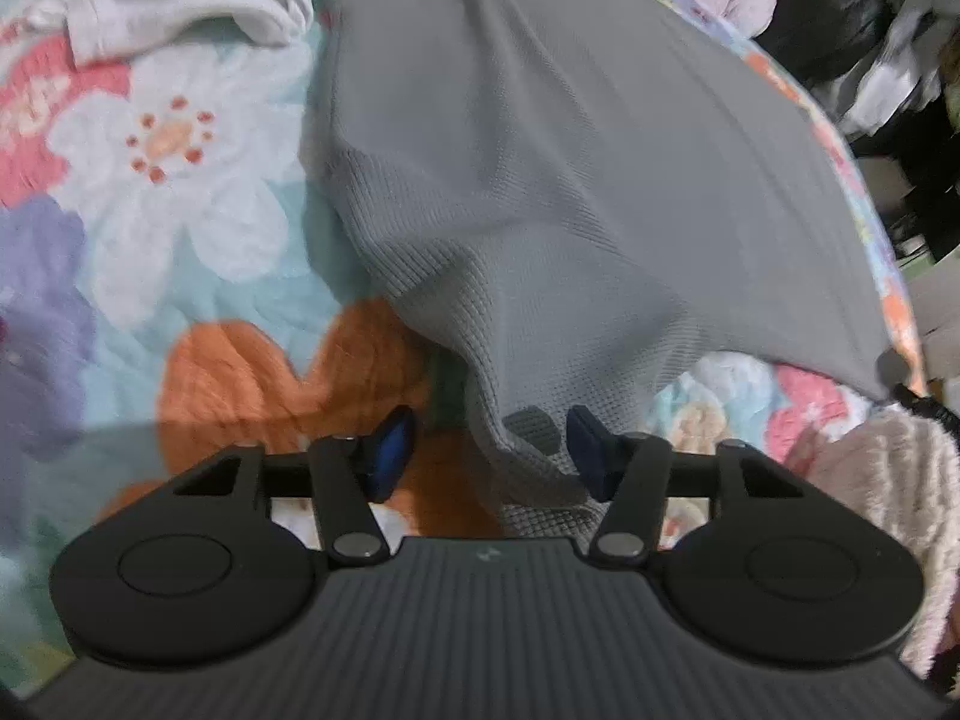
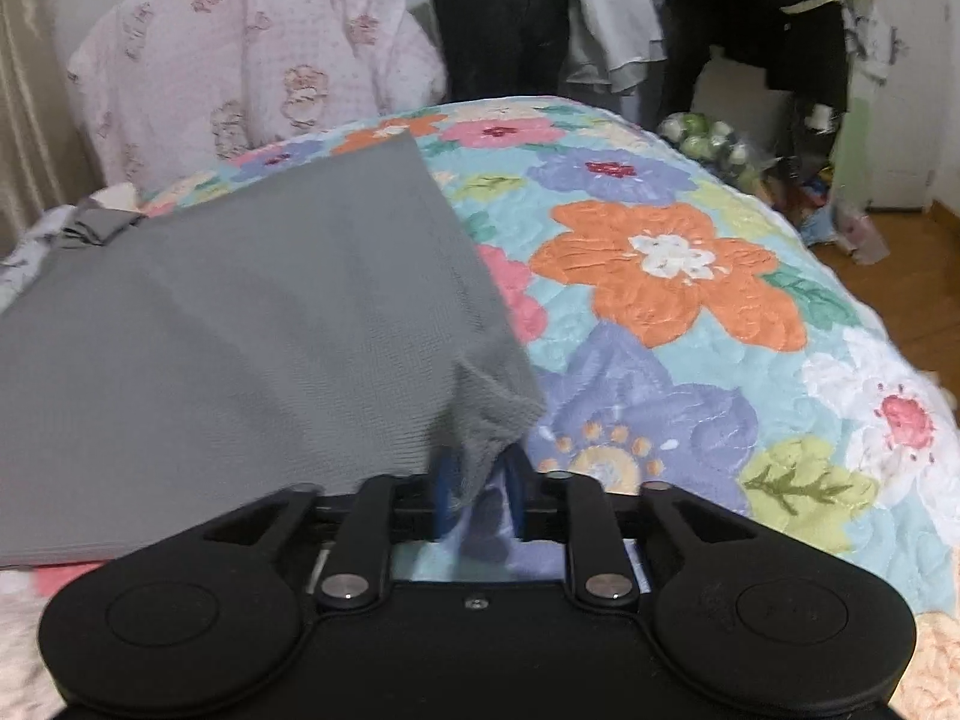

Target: Fold clothes

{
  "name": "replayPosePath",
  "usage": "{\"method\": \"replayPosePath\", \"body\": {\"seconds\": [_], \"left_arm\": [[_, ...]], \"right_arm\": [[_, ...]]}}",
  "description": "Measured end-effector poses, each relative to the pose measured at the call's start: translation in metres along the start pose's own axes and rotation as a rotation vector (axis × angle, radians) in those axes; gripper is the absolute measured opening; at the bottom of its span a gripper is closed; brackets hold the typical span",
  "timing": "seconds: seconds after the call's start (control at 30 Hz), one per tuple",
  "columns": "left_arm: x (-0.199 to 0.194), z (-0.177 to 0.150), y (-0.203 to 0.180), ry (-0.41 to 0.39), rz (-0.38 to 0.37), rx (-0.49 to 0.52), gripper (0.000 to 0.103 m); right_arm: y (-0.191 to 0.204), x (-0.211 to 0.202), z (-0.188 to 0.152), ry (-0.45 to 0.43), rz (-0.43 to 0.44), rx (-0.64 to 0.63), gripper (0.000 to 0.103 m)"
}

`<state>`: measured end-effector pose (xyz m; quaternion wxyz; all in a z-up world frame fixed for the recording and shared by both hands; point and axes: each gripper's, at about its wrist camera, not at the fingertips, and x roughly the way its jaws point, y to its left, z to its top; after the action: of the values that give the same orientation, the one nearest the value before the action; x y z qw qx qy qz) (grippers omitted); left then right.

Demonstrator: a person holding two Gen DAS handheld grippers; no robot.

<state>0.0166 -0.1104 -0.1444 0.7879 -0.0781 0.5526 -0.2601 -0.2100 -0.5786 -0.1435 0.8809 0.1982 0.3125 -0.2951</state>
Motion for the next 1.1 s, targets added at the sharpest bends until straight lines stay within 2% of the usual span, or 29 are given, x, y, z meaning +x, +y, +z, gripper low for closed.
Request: {"method": "replayPosePath", "body": {"seconds": [0.03, 0.1, 0.17, 0.23, 0.3, 0.33, 0.37, 0.43, 0.6, 0.7, 0.83, 0.9, 0.93, 1.0, 1.1], "left_arm": [[0.004, -0.001, 0.002, 0.000, -0.017, -0.005, 0.057], [0.011, 0.000, 0.006, -0.008, -0.044, -0.008, 0.063], [0.024, 0.006, 0.015, -0.014, -0.069, -0.018, 0.072], [0.024, 0.008, 0.018, -0.028, -0.088, -0.048, 0.072], [0.022, 0.011, 0.018, -0.047, -0.087, -0.074, 0.070], [0.022, 0.012, 0.016, -0.055, -0.083, -0.075, 0.061], [0.020, 0.013, 0.014, -0.061, -0.069, -0.065, 0.043], [0.021, 0.015, 0.010, -0.056, -0.039, -0.038, 0.024], [0.022, 0.017, 0.009, -0.050, -0.028, -0.039, 0.024], [0.023, 0.018, 0.010, -0.044, -0.027, -0.045, 0.028], [0.024, 0.021, 0.012, -0.048, -0.022, -0.036, 0.029], [0.023, 0.021, 0.010, -0.061, -0.018, -0.017, 0.021], [0.023, 0.021, 0.008, -0.064, -0.017, 0.001, 0.013], [0.023, 0.022, 0.001, -0.057, 0.003, 0.047, 0.012], [0.026, 0.024, -0.004, -0.044, 0.041, 0.071, 0.012]], "right_arm": [[0.001, -0.001, 0.000, 0.002, 0.034, -0.005, 0.052], [0.003, 0.000, -0.001, 0.015, 0.086, -0.021, 0.053], [0.007, 0.005, -0.003, 0.041, 0.096, -0.039, 0.053], [0.011, 0.009, -0.004, 0.059, 0.102, -0.053, 0.053], [0.016, 0.012, -0.005, 0.076, 0.100, -0.073, 0.053], [0.019, 0.012, -0.005, 0.080, 0.094, -0.086, 0.053], [0.021, 0.012, -0.005, 0.083, 0.088, -0.099, 0.053], [0.024, 0.011, -0.005, 0.090, 0.079, -0.117, 0.053], [0.028, 0.010, -0.006, 0.101, 0.065, -0.141, 0.054], [0.027, 0.010, -0.008, 0.106, 0.070, -0.147, 0.054], [0.024, 0.011, -0.011, 0.115, 0.078, -0.160, 0.055], [0.022, 0.012, -0.014, 0.125, 0.081, -0.164, 0.055], [0.020, 0.012, -0.015, 0.132, 0.085, -0.161, 0.055], [0.017, 0.013, -0.018, 0.138, 0.091, -0.144, 0.056], [0.009, 0.013, -0.020, 0.107, 0.100, -0.040, 0.067]]}}
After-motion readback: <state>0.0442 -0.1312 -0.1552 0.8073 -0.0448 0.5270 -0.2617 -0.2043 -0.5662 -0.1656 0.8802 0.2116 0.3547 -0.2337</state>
